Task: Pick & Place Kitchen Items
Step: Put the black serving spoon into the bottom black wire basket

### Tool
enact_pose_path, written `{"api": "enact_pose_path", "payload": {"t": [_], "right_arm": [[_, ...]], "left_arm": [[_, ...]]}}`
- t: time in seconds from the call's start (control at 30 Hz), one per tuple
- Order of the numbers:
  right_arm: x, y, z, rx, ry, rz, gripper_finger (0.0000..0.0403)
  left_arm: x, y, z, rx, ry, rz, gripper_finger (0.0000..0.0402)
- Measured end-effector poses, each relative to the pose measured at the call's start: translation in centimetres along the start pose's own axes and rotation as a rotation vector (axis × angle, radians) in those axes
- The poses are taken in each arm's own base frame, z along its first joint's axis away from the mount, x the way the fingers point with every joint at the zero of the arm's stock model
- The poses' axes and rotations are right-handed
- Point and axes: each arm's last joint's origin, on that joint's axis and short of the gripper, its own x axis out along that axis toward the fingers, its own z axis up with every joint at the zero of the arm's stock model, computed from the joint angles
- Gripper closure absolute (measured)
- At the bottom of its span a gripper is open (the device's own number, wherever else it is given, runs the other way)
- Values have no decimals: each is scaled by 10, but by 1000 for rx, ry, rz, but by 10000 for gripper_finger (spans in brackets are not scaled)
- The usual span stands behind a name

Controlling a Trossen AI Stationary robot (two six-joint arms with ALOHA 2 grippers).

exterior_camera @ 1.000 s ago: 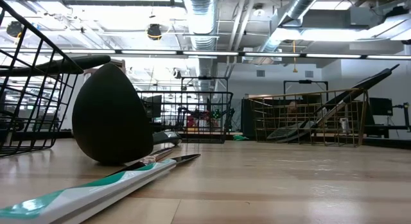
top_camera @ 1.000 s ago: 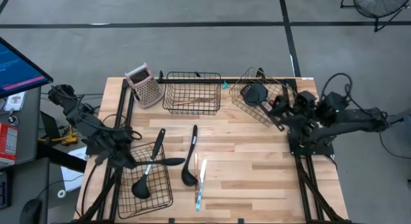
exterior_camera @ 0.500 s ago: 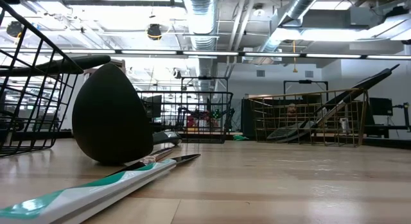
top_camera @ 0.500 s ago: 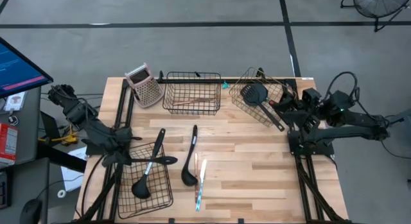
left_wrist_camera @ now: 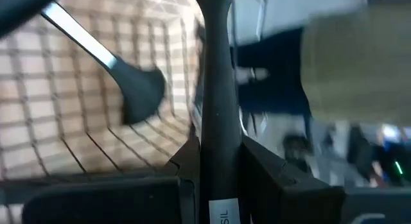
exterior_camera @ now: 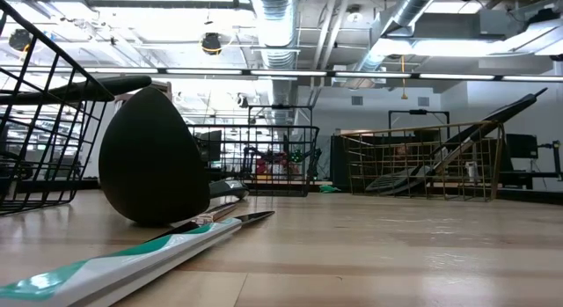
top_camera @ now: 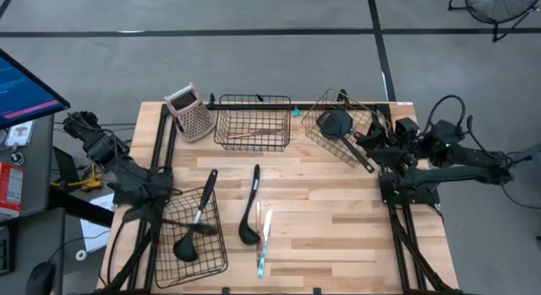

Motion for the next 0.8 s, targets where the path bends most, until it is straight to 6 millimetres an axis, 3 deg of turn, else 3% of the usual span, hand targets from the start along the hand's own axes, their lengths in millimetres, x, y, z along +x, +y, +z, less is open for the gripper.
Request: {"api": "enact_pose_path", "payload": {"t": [0.17,0.43,0.8], "right_arm": [[0,0,0,-2,2,-3,159],[0,-2,-3,-5,24,-20,159],[0,-2,-3,-5,24,-19,159]], "left_arm": [[3,-2,-2,22,127,-44,340],[21,1,1,-22,228,102,340],[45,-4,9,-76,362,147,333]]}}
